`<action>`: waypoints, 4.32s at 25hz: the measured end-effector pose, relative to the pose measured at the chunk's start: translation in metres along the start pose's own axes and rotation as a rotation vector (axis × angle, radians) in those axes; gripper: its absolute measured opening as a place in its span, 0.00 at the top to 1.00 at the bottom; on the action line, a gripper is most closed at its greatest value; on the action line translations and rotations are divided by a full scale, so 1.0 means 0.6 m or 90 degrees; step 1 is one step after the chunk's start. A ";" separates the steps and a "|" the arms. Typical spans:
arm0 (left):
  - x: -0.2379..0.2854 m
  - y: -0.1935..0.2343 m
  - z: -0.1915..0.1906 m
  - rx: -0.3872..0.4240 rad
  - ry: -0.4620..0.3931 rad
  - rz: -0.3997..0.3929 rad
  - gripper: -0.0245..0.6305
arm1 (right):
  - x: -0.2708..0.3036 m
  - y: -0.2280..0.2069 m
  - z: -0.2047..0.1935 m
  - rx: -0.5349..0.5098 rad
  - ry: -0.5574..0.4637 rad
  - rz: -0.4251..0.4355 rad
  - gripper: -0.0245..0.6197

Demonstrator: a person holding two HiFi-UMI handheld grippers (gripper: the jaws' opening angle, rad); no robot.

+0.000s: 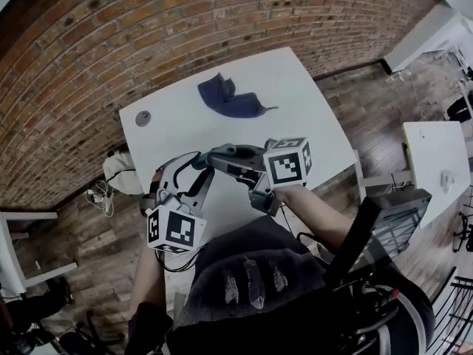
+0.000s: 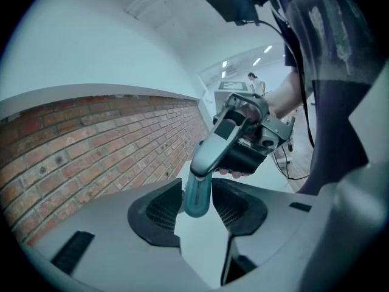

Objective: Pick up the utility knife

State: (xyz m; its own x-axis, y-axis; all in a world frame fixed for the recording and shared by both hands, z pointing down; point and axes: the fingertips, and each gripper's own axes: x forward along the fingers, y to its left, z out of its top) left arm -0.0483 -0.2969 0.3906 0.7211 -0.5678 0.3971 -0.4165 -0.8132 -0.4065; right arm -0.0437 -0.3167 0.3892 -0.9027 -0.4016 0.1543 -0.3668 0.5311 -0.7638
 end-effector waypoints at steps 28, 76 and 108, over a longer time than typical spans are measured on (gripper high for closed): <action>-0.058 0.058 0.007 -0.468 -0.177 -0.016 0.97 | -0.072 0.018 0.039 0.016 -0.163 -0.008 0.85; -0.179 -0.144 0.049 -0.550 -0.241 -0.106 0.86 | -0.129 0.161 -0.148 -0.036 -0.096 0.113 0.85; -0.213 -0.197 0.057 -0.587 -0.268 -0.217 0.87 | -0.164 0.197 -0.198 -0.017 -0.148 0.097 0.85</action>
State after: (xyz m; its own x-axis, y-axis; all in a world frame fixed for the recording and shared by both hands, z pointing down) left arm -0.0721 -0.1236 0.3598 0.9384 -0.3453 -0.0151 -0.2873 -0.8036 0.5213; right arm -0.0247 -0.1258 0.3578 -0.8729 -0.4751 -0.1111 -0.2397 0.6160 -0.7504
